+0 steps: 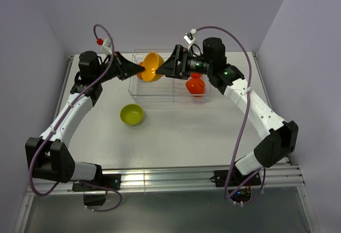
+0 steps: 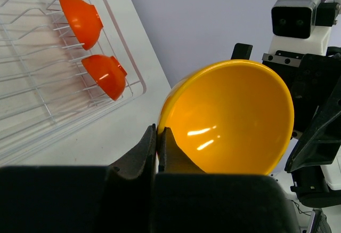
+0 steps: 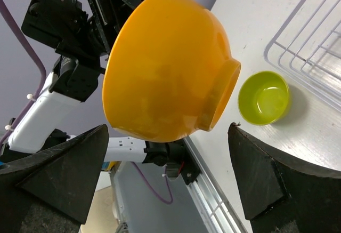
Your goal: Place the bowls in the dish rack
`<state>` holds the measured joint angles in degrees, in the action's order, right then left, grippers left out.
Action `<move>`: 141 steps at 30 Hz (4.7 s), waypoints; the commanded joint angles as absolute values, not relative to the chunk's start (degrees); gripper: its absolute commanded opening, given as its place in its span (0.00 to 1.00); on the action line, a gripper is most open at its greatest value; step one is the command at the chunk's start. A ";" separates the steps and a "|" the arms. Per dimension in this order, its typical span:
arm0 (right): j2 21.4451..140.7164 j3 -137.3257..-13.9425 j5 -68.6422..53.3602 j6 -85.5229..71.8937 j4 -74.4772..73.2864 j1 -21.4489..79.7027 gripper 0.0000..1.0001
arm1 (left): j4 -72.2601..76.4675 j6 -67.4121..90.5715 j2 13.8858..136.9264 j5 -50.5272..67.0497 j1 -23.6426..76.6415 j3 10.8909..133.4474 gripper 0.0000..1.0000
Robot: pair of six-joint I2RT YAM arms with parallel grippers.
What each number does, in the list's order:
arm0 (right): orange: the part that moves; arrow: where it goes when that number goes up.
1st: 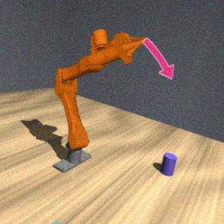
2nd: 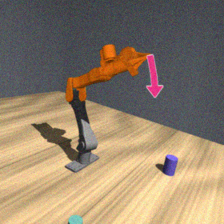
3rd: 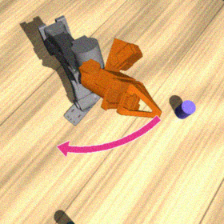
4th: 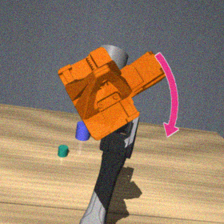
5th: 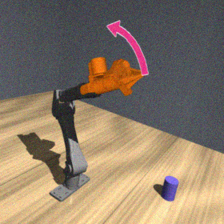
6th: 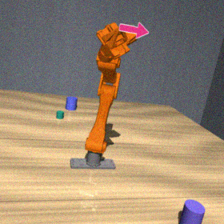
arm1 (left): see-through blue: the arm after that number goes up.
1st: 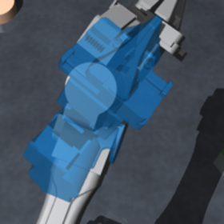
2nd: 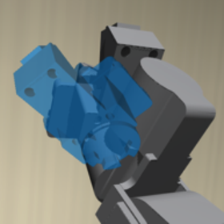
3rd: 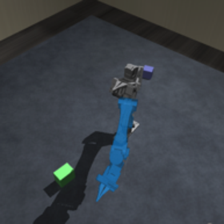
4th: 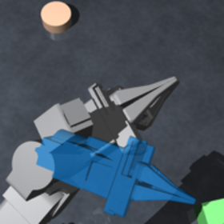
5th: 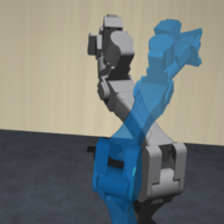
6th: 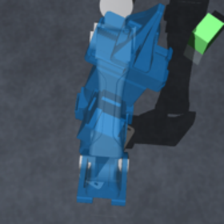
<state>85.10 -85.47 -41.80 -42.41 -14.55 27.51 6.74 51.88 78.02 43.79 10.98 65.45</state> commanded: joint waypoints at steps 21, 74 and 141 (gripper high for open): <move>86.13 -90.09 -38.93 -40.69 -12.83 29.79 1.00 | 10.46 52.21 75.59 45.00 11.78 65.04 0.00; 86.40 -91.58 -32.35 -37.79 -18.28 27.42 0.00 | 1.59 45.79 76.20 39.99 12.13 67.06 0.66; 129.72 -121.46 21.80 24.70 -32.52 40.69 0.00 | -18.02 29.97 73.48 40.17 -2.02 70.84 0.98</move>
